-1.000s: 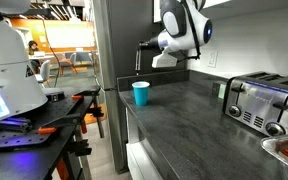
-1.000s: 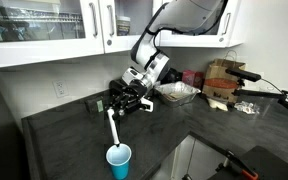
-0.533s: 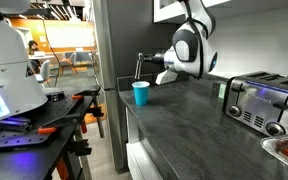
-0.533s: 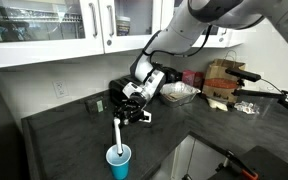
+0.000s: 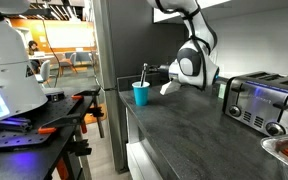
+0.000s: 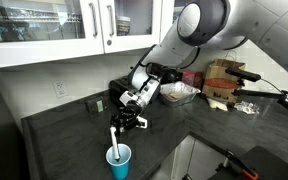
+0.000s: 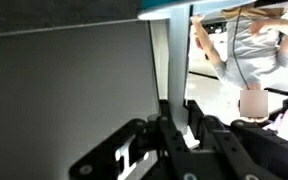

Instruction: Place the marker in the cup

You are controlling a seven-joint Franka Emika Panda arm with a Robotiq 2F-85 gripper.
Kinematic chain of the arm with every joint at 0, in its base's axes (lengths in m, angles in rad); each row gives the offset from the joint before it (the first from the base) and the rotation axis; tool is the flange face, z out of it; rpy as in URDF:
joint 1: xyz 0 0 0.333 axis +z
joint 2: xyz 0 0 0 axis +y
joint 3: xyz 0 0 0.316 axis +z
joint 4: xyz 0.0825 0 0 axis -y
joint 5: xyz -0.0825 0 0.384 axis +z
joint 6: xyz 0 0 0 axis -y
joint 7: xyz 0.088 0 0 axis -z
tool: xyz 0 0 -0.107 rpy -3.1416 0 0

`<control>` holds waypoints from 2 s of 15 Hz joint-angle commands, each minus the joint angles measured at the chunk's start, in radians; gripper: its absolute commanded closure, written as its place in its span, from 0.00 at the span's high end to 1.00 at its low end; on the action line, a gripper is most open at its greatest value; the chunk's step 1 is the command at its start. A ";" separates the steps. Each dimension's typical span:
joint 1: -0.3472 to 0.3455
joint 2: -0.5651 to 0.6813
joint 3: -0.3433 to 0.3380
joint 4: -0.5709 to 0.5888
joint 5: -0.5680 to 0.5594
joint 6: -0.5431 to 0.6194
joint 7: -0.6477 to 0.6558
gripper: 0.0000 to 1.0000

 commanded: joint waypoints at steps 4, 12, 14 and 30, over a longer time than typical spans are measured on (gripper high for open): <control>0.018 0.084 -0.002 0.117 -0.021 0.050 0.078 0.06; 0.011 0.143 0.008 0.182 -0.054 0.058 0.123 0.28; 0.010 0.142 0.009 0.182 -0.057 0.067 0.125 0.57; 0.006 -0.077 0.062 0.007 -0.140 0.014 0.072 1.00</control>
